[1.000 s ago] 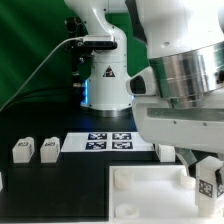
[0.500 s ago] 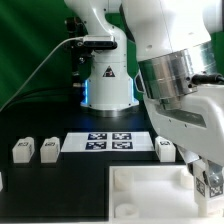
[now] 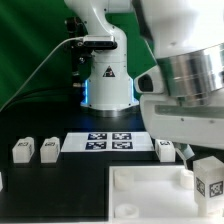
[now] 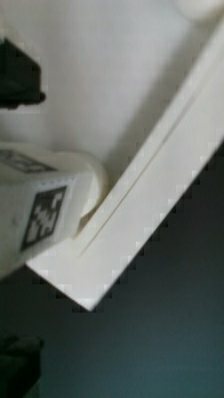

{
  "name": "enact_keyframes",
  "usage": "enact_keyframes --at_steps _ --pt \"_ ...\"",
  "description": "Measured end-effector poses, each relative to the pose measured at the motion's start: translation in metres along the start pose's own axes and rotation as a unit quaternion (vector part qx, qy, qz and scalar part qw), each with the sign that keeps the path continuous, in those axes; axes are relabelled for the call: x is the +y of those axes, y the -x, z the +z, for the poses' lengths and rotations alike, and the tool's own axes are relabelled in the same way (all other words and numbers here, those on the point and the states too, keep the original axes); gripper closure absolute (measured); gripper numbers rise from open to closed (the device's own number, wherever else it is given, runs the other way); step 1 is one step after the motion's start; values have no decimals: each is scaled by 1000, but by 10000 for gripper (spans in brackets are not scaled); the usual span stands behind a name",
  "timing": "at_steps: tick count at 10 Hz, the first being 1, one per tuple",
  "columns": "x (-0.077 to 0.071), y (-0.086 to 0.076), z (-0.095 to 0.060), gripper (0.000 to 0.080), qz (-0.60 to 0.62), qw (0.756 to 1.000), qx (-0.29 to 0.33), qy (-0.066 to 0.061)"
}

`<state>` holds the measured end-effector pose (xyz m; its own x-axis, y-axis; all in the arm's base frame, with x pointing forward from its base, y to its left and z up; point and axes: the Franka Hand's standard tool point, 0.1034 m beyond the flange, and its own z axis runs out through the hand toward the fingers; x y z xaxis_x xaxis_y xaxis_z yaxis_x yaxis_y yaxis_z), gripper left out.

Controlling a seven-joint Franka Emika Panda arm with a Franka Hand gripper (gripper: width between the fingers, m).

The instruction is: Assemble one leg

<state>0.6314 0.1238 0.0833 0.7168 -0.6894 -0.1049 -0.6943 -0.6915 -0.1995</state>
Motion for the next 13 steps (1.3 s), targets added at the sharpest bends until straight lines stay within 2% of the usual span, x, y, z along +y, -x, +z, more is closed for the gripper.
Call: enact_keyframes --at_steps 1,4,5,7,8,9,10,11,13 --pt "2 -3 1 151 -27 1000 3 -5" --pt "3 -4 2 150 -163 987 4 -3" --pt "4 -9 1 150 -262 965 10 7" --pt "-7 -9 -4 150 -395 918 19 27" --pt "-9 -7 -3 237 -387 922 21 24" --pt "-9 -8 -3 237 -375 926 21 24" --pt "-9 -8 -3 373 -379 925 21 24" --pt "-9 -9 -4 498 -346 938 24 22" --pt "-6 -13 -4 498 -252 967 27 18"
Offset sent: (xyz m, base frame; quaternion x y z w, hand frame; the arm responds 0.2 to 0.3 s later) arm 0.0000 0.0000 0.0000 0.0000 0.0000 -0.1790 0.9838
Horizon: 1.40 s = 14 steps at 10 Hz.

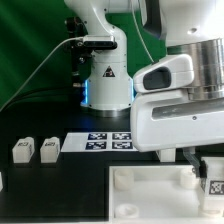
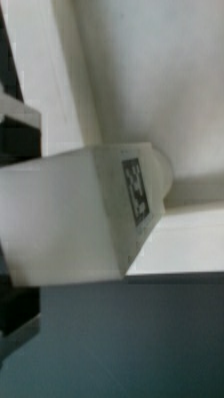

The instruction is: Assemble one leg

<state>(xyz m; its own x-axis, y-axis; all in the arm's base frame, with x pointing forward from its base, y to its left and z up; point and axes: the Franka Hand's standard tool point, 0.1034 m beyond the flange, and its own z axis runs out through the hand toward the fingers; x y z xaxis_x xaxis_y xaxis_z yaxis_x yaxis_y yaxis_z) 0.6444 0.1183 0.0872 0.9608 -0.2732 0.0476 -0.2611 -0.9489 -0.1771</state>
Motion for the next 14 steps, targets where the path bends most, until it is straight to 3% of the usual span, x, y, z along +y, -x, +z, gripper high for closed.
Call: enact_keyframes --at_steps 3,5,9,11,13,14 --pt "10 -3 1 498 214 977 0 -16" --pt "16 -3 1 498 354 935 -6 -27" --pt "14 7 0 497 585 809 -25 -53" --pt "17 6 1 497 596 800 -29 -56" --pt "17 7 1 497 576 815 -28 -56" --pt "16 8 2 344 549 834 -28 -52"
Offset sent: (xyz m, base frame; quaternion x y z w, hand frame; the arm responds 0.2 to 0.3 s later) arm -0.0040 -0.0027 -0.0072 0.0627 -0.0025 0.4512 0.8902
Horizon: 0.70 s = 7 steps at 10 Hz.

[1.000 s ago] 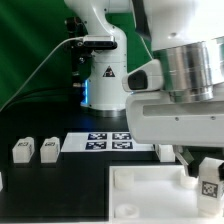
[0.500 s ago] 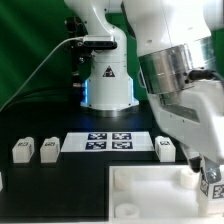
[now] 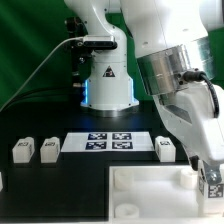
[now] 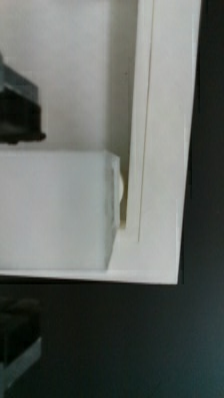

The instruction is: Assemble one leg

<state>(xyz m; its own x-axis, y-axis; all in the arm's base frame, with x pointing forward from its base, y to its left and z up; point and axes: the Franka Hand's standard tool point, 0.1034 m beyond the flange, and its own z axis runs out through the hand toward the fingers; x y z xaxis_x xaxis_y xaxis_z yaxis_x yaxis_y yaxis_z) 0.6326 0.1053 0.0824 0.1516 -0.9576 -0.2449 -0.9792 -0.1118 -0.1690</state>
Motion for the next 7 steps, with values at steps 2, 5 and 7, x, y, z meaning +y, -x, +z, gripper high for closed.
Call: enact_keyframes --at_steps 2,5,7 --pt "1 4 0 165 -163 987 6 12" --pt "0 7 0 151 -305 952 9 20" --pt "2 11 -1 150 -453 890 4 59"
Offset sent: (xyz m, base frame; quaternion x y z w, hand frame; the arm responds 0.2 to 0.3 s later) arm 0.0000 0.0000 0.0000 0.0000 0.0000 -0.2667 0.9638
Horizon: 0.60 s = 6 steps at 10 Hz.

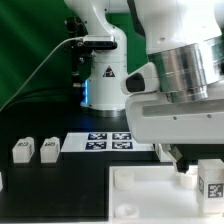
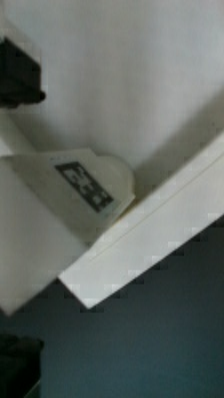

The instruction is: Assemble one leg

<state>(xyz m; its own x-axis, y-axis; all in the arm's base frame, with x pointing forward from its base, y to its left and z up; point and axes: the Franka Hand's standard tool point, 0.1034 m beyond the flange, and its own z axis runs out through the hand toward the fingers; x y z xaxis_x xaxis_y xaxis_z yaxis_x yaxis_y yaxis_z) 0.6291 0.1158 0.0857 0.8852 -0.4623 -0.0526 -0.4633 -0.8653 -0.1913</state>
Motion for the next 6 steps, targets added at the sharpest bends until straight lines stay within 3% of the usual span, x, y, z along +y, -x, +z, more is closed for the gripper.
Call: enact_keyframes --at_steps 2,3,4,6 --pt "-3 -5 -4 150 -183 983 -10 30" --pt "-5 -3 -1 150 -223 974 -14 37" --pt "-5 -3 -1 150 -218 975 -14 35" --pt "-5 -3 -1 394 -197 980 -14 35"
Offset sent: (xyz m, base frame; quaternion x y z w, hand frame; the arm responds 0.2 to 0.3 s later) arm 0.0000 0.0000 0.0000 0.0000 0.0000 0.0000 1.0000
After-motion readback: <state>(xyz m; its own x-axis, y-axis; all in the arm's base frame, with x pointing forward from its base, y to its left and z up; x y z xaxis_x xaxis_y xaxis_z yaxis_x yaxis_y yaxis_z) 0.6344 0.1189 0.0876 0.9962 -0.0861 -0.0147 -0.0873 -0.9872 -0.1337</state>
